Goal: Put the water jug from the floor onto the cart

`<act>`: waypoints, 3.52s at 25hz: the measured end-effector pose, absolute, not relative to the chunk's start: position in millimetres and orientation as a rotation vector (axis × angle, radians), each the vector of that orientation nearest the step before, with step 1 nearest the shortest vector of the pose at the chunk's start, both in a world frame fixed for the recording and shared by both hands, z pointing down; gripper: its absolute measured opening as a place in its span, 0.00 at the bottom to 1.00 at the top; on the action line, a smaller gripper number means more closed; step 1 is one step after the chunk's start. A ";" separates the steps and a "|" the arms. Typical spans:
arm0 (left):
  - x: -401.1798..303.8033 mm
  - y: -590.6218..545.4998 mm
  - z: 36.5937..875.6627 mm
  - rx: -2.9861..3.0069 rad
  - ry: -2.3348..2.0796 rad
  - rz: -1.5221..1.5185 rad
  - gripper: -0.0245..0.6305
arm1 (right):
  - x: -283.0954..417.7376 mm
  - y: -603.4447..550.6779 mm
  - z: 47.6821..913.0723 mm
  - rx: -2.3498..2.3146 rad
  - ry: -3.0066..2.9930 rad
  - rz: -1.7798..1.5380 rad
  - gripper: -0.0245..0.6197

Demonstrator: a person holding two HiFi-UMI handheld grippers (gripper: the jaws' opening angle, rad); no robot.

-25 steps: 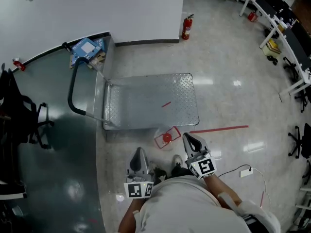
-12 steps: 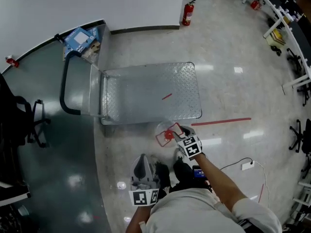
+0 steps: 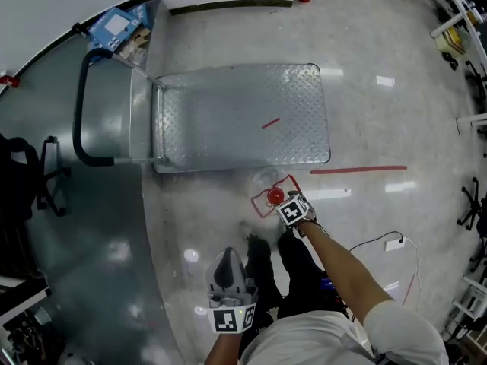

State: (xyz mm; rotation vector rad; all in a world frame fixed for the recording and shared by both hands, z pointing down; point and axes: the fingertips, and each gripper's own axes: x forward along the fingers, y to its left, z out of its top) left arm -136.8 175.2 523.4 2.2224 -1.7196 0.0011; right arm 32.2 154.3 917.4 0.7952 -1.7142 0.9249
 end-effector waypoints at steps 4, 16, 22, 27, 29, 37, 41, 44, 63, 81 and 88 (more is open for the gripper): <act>-146.1 175.2 542.6 2.177 -1.733 0.036 0.04 | 29.7 155.2 946.7 0.797 -1.675 0.927 0.46; -160.9 189.0 583.2 2.087 -1.729 0.092 0.04 | 18.8 153.9 1000.4 0.818 -1.587 0.925 0.48; -168.9 198.1 583.1 2.092 -1.736 0.103 0.04 | 23.6 154.9 995.3 0.825 -1.587 0.891 0.46; -169.0 201.9 573.0 2.102 -1.757 0.093 0.04 | 33.2 163.9 970.5 0.798 -1.603 0.856 0.46; -163.8 200.2 565.6 2.108 -1.758 0.084 0.04 | 38.4 166.6 951.6 0.773 -1.611 0.852 0.46; -121.7 187.1 498.4 2.193 -1.761 -0.014 0.04 | 68.4 162.5 838.5 0.725 -1.626 0.859 0.46; -97.0 185.6 475.8 2.179 -1.773 -0.087 0.04 | 85.7 148.6 793.8 0.700 -1.654 0.804 0.46; -82.1 180.4 457.7 2.210 -1.804 -0.130 0.04 | 101.3 136.3 771.8 0.690 -1.688 0.752 0.46; -80.7 -32.8 430.0 2.350 -1.743 -0.224 0.04 | 134.1 -61.2 726.9 0.801 -1.707 0.693 0.46; -99.2 -117.5 457.7 2.215 -1.811 -0.121 0.04 | 101.7 -218.9 793.0 0.799 -1.696 0.676 0.46; -103.6 -128.5 469.1 2.162 -1.856 -0.092 0.04 | 90.1 -255.5 804.7 0.806 -1.711 0.692 0.46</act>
